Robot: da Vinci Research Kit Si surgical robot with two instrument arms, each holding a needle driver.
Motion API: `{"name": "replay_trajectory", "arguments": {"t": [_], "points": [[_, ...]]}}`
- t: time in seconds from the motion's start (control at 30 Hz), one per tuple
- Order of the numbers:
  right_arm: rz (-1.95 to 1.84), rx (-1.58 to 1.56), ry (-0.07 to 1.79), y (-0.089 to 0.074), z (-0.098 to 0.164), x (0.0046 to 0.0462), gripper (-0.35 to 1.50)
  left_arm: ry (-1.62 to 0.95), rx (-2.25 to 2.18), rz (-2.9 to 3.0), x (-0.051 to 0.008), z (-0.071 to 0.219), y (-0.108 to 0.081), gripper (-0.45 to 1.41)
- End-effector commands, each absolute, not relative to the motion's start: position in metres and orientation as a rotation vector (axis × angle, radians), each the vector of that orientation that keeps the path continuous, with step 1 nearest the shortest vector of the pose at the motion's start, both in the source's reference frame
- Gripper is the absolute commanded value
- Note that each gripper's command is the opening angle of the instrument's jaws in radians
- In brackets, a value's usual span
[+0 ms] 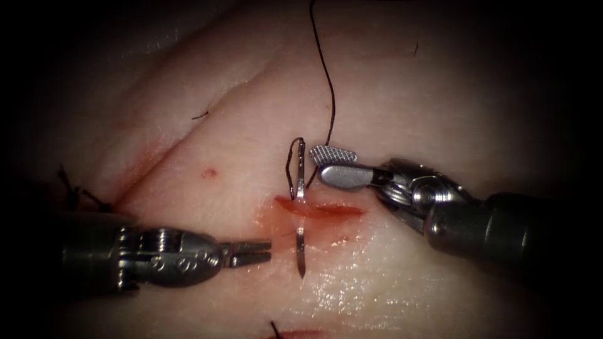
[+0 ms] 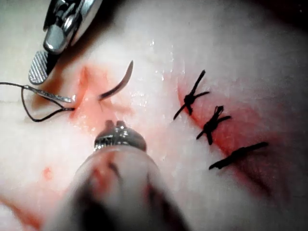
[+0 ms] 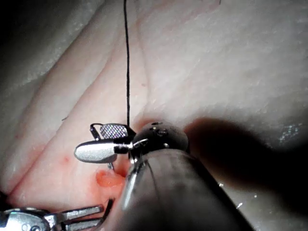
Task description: Wound Closure
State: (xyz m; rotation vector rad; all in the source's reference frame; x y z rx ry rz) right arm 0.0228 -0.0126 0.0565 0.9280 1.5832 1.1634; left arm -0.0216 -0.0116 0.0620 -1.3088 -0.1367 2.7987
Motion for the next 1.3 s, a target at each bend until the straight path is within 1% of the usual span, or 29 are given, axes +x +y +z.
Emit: {"name": "replay_trajectory", "arguments": {"t": [0.03,0.17,0.23,0.4,0.67,0.7,0.77,0.8,0.83,0.87,0.93,0.97,1.0,1.03,1.13,1.17,1.2,1.3], "points": [[1.159,0.934,1.584,-0.0121,0.0569,0.0228,1.33,-0.137,-1.334,2.804,-0.0223,0.0626,-0.0116,0.17],[1.146,0.952,1.581,-0.0120,0.0571,0.0210,1.30,-0.140,-1.460,2.817,-0.0237,0.0623,-0.0118,0.41],[1.139,0.948,1.581,-0.0120,0.0573,0.0203,1.28,-0.138,-1.500,2.808,-0.0244,0.0621,-0.0120,0.46],[1.127,0.943,1.581,-0.0125,0.0582,0.0198,1.23,-0.115,-1.574,2.798,-0.0258,0.0614,-0.0116,0.46],[1.108,0.936,1.562,-0.0134,0.0590,0.0200,1.18,-0.084,-1.555,2.798,-0.0258,0.0613,-0.0108,0.44],[1.108,0.936,1.562,-0.0134,0.0589,0.0200,1.18,-0.083,-1.554,2.798,-0.0258,0.0613,-0.0108,0.41],[1.107,0.936,1.562,-0.0134,0.0589,0.0200,1.13,-0.080,-1.551,2.798,-0.0261,0.0614,-0.0108,-0.03],[1.102,0.932,1.561,-0.0134,0.0589,0.0200,1.11,-0.078,-1.551,2.798,-0.0262,0.0615,-0.0109,-0.45],[1.096,0.927,1.557,-0.0135,0.0589,0.0200,1.08,-0.082,-1.557,2.797,-0.0262,0.0616,-0.0109,-0.45],[1.091,0.923,1.558,-0.0135,0.0588,0.0199,0.99,-0.087,-1.570,2.793,-0.0262,0.0617,-0.0109,-0.45],[1.046,0.875,1.574,-0.0137,0.0587,0.0195,0.62,-0.160,-1.584,2.731,-0.0261,0.0618,-0.0110,-0.45],[0.948,0.773,1.587,-0.0139,0.0586,0.0192,0.15,-0.209,-1.608,2.687,-0.0260,0.0616,-0.0111,-0.45],[0.880,0.707,1.596,-0.0139,0.0585,0.0191,0.02,-0.225,-1.617,2.676,-0.0260,0.0615,-0.0112,-0.45],[0.698,0.558,1.580,-0.0141,0.0584,0.0189,-0.07,-0.272,-1.656,2.616,-0.0260,0.0610,-0.0113,-0.45],[0.541,0.494,1.516,-0.0144,0.0581,0.0190,-0.07,-0.371,-1.725,2.485,-0.0260,0.0600,-0.0116,-0.45],[0.502,0.494,1.518,-0.0145,0.0580,0.0191,-0.18,-0.404,-1.743,2.440,-0.0259,0.0596,-0.0117,-0.45],[0.464,0.483,1.516,-0.0148,0.0578,0.0191,-0.35,-0.432,-1.764,2.399,-0.0259,0.0592,-0.0118,-0.45],[0.368,0.462,1.546,-0.0161,0.0570,0.0197,-0.35,-0.601,-1.815,2.194,-0.0255,0.0574,-0.0122,-0.45]]}}
